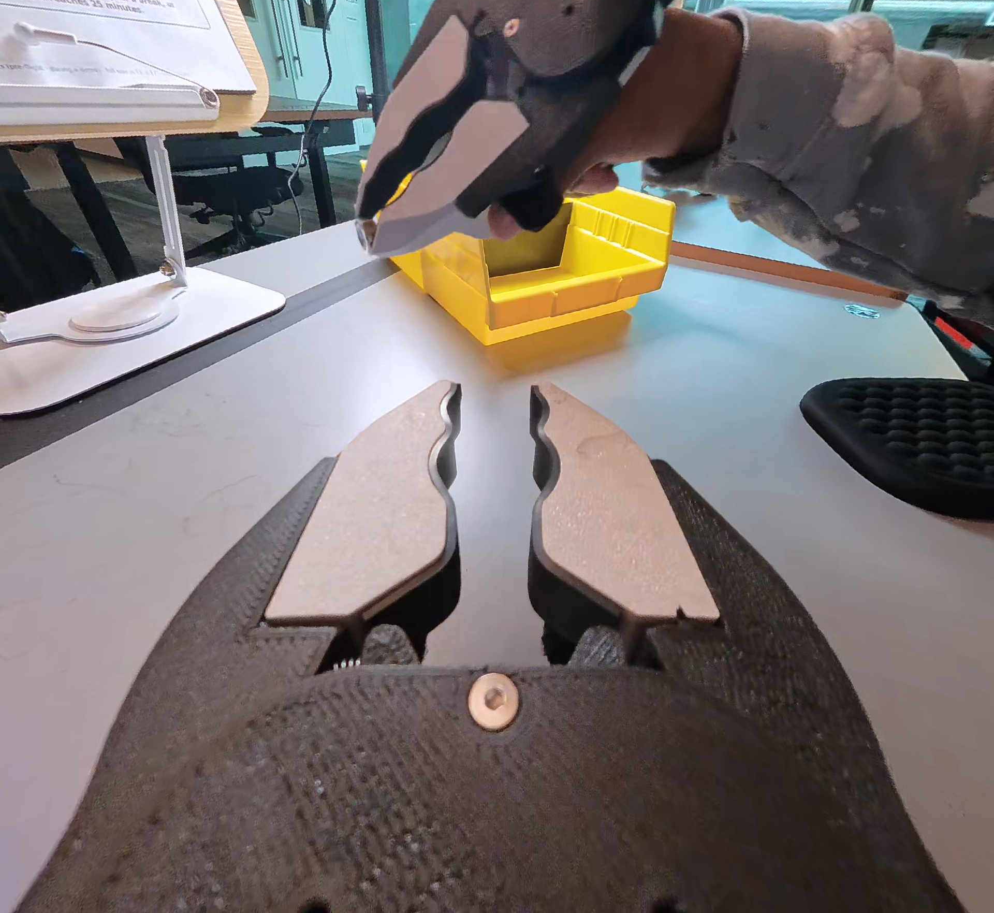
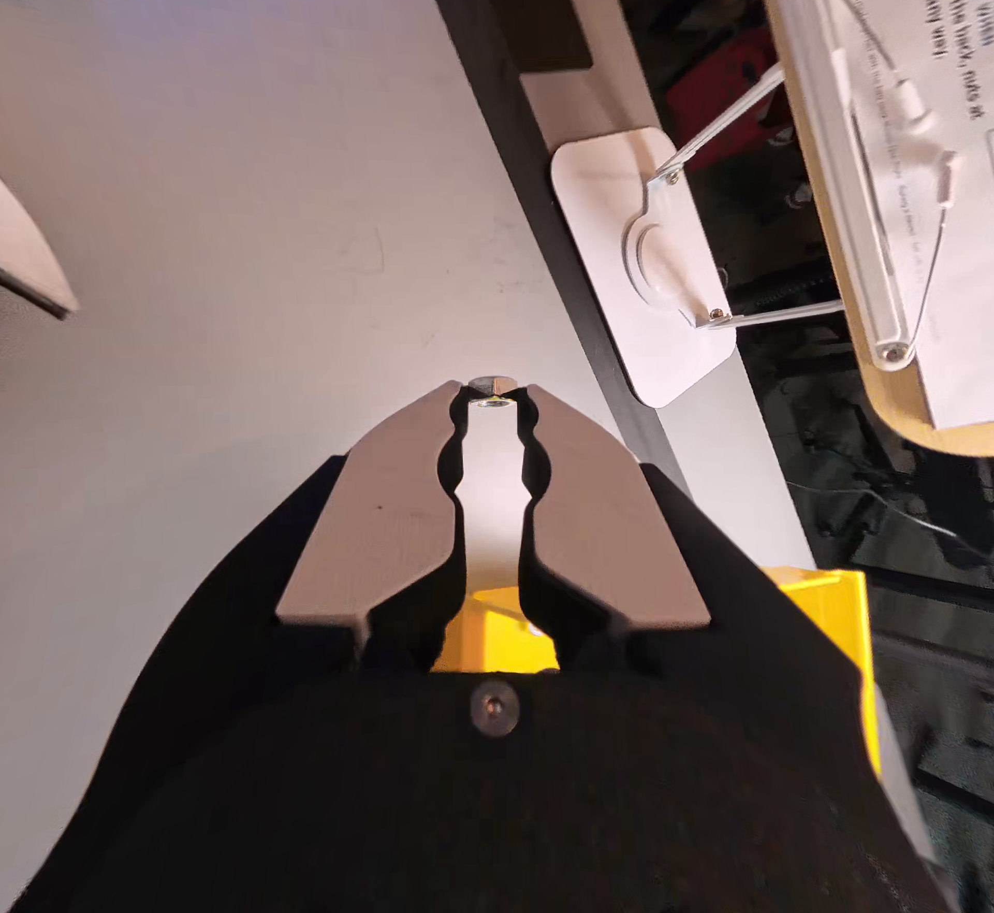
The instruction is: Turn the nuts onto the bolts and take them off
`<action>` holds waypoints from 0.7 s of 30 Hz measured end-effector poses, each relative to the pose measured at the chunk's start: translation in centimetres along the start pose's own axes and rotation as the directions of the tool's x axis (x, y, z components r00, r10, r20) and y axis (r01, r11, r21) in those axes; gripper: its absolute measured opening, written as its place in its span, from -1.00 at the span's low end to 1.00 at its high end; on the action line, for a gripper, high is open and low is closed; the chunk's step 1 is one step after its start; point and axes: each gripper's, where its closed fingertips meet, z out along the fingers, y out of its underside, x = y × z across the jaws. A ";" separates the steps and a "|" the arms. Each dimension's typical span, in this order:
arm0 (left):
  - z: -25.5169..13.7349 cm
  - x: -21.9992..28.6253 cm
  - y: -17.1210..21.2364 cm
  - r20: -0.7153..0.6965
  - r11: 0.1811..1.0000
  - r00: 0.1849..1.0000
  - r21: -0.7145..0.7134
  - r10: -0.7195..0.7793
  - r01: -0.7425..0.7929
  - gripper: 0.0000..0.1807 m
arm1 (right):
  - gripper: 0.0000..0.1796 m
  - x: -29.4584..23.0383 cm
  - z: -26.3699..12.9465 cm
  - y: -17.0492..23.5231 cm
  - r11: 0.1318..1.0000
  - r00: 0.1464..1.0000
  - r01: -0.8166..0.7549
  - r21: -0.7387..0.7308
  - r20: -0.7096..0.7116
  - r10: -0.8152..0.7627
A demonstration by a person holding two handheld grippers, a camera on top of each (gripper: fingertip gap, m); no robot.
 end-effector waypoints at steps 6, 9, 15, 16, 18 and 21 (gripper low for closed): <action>0.1 0.3 0.4 0.000 1.000 1.000 -0.014 0.007 -0.007 -0.73 | -0.81 0.4 -2.5 0.1 0.945 0.960 -0.254 0.206 -0.062 0.271; 0.2 0.4 0.6 -0.004 1.000 1.000 -0.020 0.008 -0.008 -0.73 | -0.81 1.4 -3.6 0.6 0.872 0.901 -0.375 0.316 -0.097 0.423; 0.3 0.4 0.8 -0.006 1.000 1.000 -0.025 0.003 -0.003 -0.74 | -0.81 3.0 -5.2 2.2 0.717 0.747 -0.499 0.488 -0.178 0.640; 0.3 0.4 0.8 -0.005 1.000 1.000 -0.026 0.004 -0.004 -0.74 | -0.81 3.1 -5.4 2.6 0.699 0.722 -0.508 0.504 -0.193 0.664; 0.3 0.5 0.9 -0.004 1.000 1.000 -0.027 0.005 -0.005 -0.74 | -0.81 3.5 -6.2 3.5 0.661 0.664 -0.519 0.542 -0.232 0.711; 0.4 0.6 0.9 -0.006 1.000 1.000 -0.028 0.005 -0.005 -0.74 | -0.81 4.6 -7.7 5.0 0.618 0.580 -0.524 0.586 -0.287 0.763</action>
